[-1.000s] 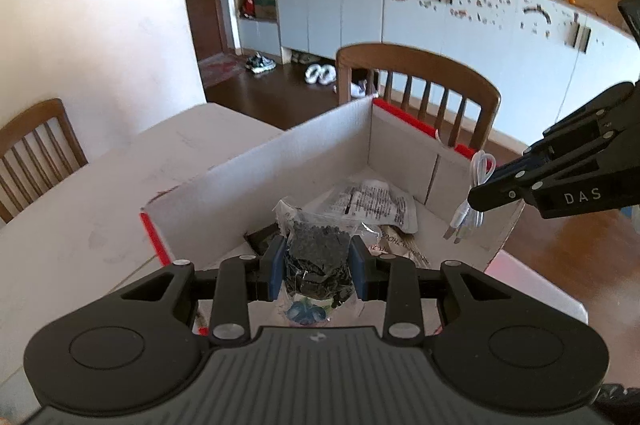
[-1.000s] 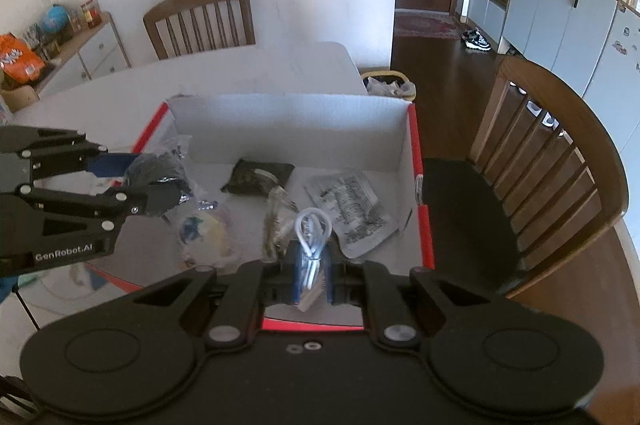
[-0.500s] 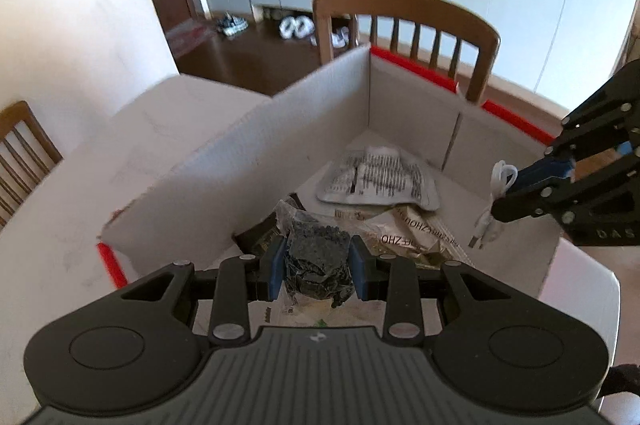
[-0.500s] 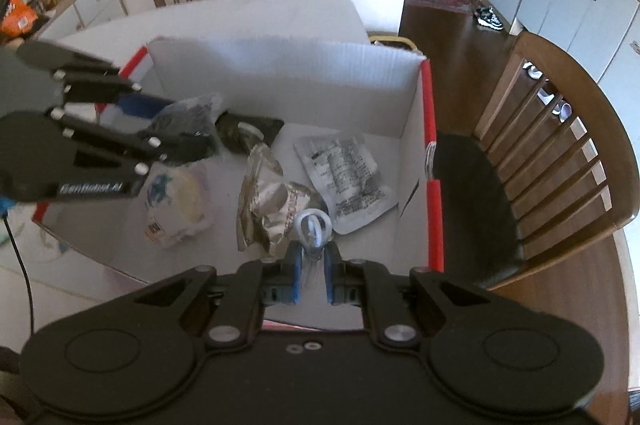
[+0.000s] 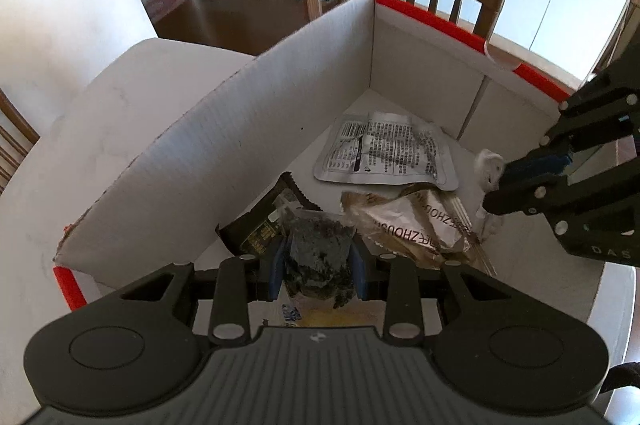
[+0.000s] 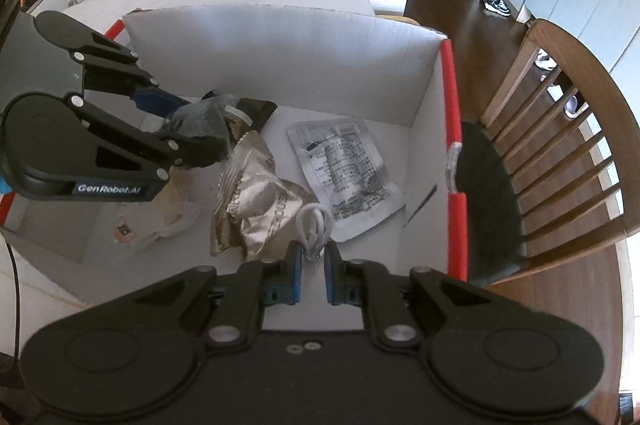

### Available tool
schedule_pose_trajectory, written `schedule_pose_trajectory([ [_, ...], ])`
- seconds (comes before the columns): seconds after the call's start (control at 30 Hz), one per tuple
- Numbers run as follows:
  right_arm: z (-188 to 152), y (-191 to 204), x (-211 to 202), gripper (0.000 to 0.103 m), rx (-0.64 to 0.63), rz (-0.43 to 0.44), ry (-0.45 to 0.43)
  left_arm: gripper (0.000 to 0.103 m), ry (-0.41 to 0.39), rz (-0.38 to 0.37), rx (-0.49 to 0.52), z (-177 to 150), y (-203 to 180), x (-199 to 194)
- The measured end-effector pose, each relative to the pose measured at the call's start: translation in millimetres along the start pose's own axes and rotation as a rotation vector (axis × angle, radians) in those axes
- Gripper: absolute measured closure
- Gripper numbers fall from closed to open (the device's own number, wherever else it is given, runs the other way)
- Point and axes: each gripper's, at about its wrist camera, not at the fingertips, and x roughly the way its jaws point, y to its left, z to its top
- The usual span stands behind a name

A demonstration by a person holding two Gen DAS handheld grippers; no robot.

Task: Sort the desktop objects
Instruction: 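Lower the cable and mesh bag into the shoebox and open both grippers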

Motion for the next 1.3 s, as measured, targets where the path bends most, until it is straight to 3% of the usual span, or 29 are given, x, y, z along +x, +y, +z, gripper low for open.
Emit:
schedule_pose_trajectory([
  [0.23,10,2,18,0.094,0.018,-0.017,0.017,0.071,0.051,-0.017,-0.004,2,5,12],
  [0.53,10,-3,24,0.083,0.045,-0.019,0.022,0.070,0.077,-0.020,-0.019,3,9,17],
  [0.67,6,-5,20,0.077,0.062,0.000,0.014,0.047,0.098,0.001,-0.017,0,8,20],
  [0.87,2,-1,7,0.061,0.063,0.021,-0.018,0.035,0.047,-0.019,-0.070,-3,13,7],
  [1.07,0,2,-12,0.050,0.063,0.036,-0.063,0.035,0.009,-0.027,-0.097,-9,15,-11],
  [1.3,-3,9,-36,0.049,0.047,0.044,-0.102,0.035,-0.032,-0.027,-0.119,-18,12,-32],
])
